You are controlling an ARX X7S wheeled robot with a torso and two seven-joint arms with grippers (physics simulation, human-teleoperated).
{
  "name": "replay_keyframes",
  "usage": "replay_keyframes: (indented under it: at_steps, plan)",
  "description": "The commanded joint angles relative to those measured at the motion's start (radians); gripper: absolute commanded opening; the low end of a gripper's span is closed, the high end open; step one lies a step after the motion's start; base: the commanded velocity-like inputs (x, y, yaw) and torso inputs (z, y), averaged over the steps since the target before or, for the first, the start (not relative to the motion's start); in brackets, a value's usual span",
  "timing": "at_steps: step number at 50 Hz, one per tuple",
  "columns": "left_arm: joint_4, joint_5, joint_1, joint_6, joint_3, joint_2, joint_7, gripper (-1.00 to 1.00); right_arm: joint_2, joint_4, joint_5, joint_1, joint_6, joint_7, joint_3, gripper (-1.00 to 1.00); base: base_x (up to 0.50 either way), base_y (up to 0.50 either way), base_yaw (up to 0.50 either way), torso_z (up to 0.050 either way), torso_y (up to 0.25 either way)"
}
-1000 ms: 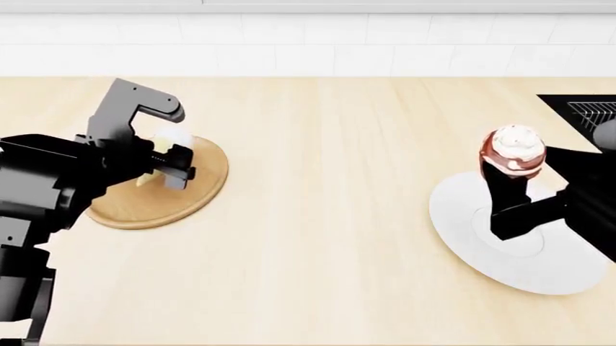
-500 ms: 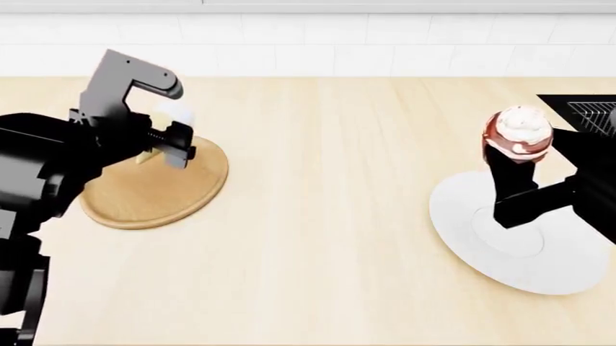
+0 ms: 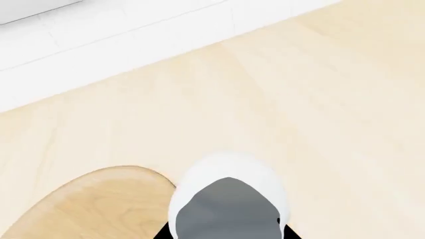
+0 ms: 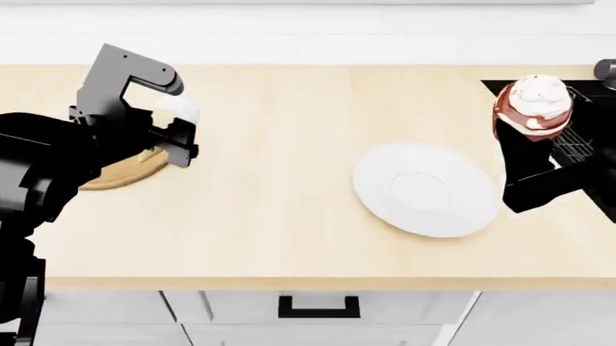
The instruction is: Move the dessert items from the plate to the tray.
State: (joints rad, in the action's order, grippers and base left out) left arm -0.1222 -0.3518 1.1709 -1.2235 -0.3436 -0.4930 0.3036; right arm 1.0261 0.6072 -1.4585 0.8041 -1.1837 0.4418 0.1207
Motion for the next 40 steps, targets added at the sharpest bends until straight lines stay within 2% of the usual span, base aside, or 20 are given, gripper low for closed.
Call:
replay_keyframes:
  at_steps: [1,40]
  plan:
    - [0.024,-0.018,-0.004,-0.015,0.023,0.009,-0.007,-1.0,-0.002,0.003,-0.004,0.04,-0.012,0.018,0.004,-1.0,0.0,-0.5,0.0,0.0,0.0]
    - [0.032,-0.034,-0.009,-0.017,0.034,0.01,-0.018,-1.0,0.018,0.014,-0.039,0.039,0.009,0.041,0.019,-1.0,0.0,-0.5,0.0,0.0,0.0]
